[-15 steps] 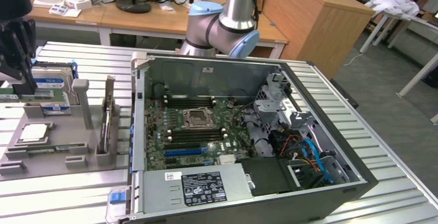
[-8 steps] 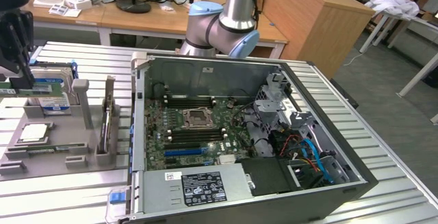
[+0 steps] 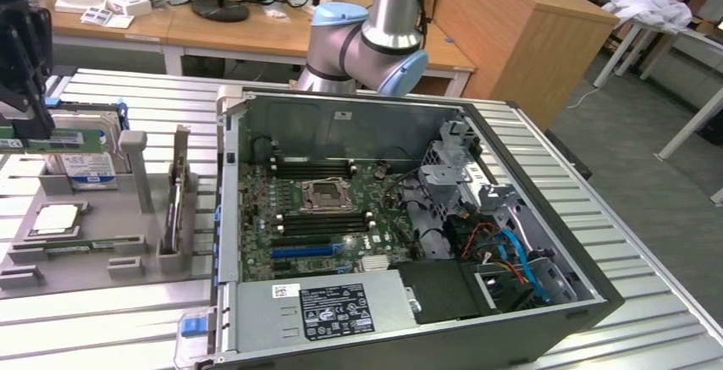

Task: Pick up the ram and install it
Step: 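Pick up the ram and move it above insertion slot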

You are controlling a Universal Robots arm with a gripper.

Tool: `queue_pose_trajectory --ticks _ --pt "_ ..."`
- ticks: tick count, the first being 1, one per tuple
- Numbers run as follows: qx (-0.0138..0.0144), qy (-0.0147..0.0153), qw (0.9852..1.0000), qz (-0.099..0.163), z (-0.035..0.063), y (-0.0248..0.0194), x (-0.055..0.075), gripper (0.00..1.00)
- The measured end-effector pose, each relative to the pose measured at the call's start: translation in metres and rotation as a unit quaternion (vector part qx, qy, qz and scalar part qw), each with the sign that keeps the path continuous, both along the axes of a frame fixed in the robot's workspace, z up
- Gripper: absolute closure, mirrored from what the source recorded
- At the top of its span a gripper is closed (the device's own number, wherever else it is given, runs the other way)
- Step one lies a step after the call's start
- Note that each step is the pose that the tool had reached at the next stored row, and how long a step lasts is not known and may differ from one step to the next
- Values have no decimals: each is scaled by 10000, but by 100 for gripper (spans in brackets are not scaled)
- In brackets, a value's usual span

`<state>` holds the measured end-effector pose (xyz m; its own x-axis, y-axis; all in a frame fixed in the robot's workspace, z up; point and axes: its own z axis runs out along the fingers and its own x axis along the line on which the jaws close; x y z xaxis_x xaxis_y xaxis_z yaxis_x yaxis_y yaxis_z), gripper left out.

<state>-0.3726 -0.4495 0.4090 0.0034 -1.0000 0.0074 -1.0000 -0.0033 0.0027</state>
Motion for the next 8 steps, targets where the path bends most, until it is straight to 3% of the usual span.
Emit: queue_pose_trajectory --ticks 8 --pt "0 0 10000 0 40 0 0 88"
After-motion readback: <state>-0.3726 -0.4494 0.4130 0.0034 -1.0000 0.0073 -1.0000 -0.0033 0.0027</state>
